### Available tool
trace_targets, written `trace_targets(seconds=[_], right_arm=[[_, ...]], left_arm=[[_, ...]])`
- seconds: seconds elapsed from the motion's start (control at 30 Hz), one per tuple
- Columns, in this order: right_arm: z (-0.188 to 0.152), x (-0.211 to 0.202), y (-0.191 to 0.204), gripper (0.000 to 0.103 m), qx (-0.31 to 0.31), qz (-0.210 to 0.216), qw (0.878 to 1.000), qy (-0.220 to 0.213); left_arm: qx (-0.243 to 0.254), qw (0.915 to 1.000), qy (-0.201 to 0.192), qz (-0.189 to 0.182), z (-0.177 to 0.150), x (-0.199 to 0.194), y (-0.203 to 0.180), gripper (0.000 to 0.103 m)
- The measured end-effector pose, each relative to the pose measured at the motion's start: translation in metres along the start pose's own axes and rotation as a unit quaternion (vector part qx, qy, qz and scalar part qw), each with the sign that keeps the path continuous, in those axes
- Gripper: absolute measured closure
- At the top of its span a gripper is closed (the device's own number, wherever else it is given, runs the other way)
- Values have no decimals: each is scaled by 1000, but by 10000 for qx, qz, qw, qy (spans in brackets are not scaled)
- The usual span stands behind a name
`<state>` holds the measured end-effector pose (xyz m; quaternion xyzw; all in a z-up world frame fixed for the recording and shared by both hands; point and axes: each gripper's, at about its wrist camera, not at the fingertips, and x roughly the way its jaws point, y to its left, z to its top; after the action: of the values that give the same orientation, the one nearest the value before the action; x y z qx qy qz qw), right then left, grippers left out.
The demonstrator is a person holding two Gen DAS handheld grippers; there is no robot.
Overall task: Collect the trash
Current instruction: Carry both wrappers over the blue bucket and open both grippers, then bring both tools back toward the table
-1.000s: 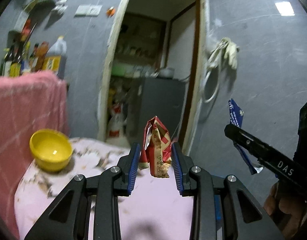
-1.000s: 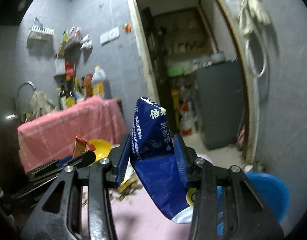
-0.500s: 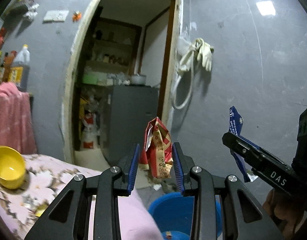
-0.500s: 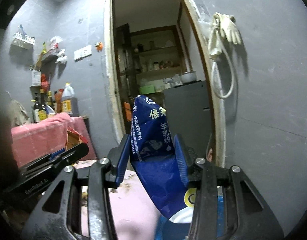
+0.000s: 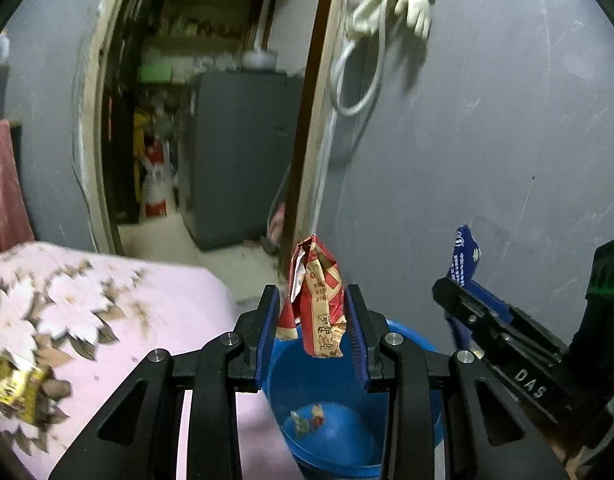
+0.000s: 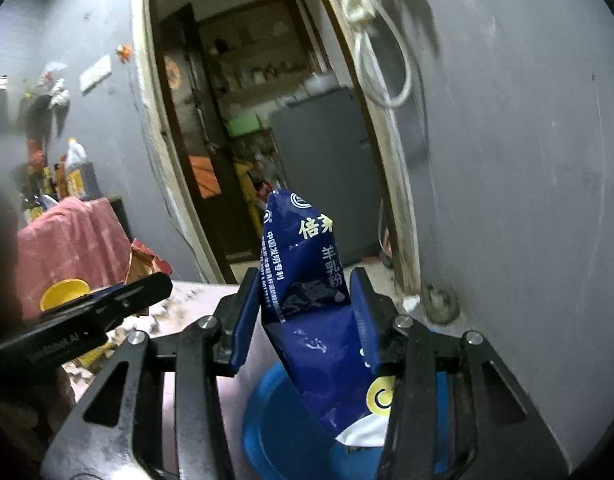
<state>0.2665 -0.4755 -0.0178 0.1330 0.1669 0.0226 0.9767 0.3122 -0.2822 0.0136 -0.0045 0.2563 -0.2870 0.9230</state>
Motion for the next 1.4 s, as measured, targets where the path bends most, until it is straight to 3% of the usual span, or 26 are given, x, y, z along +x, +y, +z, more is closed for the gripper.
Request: trace_targets(seconds=[0.23, 0.47, 0.77, 1.0, 1.17, 1.33, 1.4], right_arm=[[-21, 29, -23, 50, 232, -176, 9979, 584], [-24, 30, -28, 48, 392, -281, 9966, 669], [-4, 5, -6, 42, 177, -332, 9988, 328], [22, -29, 33, 26, -156, -265, 9994, -165], [34, -51, 70, 12, -376, -140, 9980, -487], [36, -66, 108, 0, -576, -1, 9957, -719], [36, -69, 123, 0, -623, 66, 9948, -809]], left_arm=[[-120, 9975, 700, -36, -17, 40, 3, 65], [-132, 9972, 729, -22, -20, 41, 4, 61], [-360, 9991, 207, 117, -6, 3, 16, 46], [-536, 9969, -321, 469, 9, -49, 32, 28], [-649, 9917, -759, 807, 13, -97, 50, 8], [-690, 9837, -1184, 1161, 11, -146, 68, 4], [-633, 9806, -1290, 1336, 8, -163, 74, 4]])
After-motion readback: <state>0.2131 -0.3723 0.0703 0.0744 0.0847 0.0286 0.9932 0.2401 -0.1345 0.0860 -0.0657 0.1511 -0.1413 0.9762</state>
